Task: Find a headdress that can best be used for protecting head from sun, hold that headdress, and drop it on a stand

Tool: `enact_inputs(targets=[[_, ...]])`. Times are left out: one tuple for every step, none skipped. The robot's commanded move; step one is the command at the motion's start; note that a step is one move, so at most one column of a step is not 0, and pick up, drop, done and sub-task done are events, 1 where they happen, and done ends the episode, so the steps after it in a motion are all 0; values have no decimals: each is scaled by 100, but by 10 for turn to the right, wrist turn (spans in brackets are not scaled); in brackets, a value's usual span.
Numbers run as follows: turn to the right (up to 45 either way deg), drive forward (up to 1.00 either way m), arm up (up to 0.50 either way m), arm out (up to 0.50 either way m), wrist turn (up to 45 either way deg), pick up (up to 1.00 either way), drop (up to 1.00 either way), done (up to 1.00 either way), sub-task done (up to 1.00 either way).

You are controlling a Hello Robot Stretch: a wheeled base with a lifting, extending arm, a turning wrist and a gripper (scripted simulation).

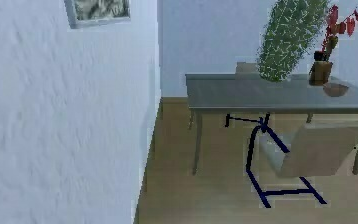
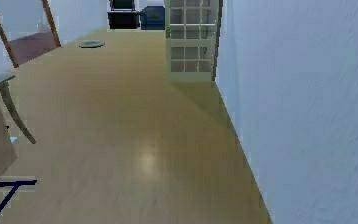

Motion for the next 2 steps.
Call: enact_inputs(targets=[[450,0,0,0,0,0,0,0,0],[450,0,0,0,0,0,0,0,0]])
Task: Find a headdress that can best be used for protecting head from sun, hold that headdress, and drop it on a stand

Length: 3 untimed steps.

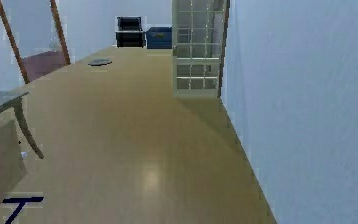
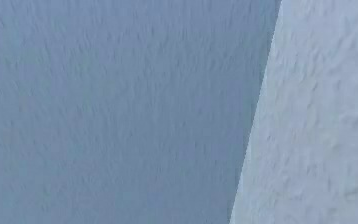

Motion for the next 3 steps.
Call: enact_inputs(targets=[[0,15,0,0,0,0,0,0,0],[-90,0,0,0,0,0,0,0,0],[0,100,0,0,0,0,0,0,0]])
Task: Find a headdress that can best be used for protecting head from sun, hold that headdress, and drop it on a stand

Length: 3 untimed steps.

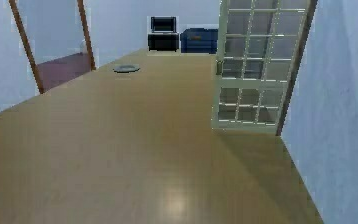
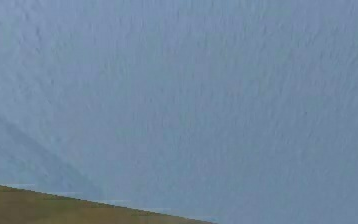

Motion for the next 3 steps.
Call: enact_inputs(targets=[[0,100,0,0,0,0,0,0,0],[0,100,0,0,0,0,0,0,0],[-120,0,0,0,0,0,0,0,0]])
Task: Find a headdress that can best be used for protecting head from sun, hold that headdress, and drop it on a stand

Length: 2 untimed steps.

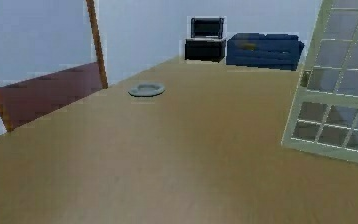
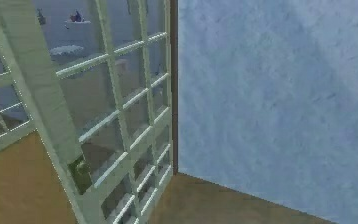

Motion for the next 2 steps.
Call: enact_inputs(targets=[[0,25,0,0,0,0,0,0,0],[210,0,0,0,0,0,0,0,0]])
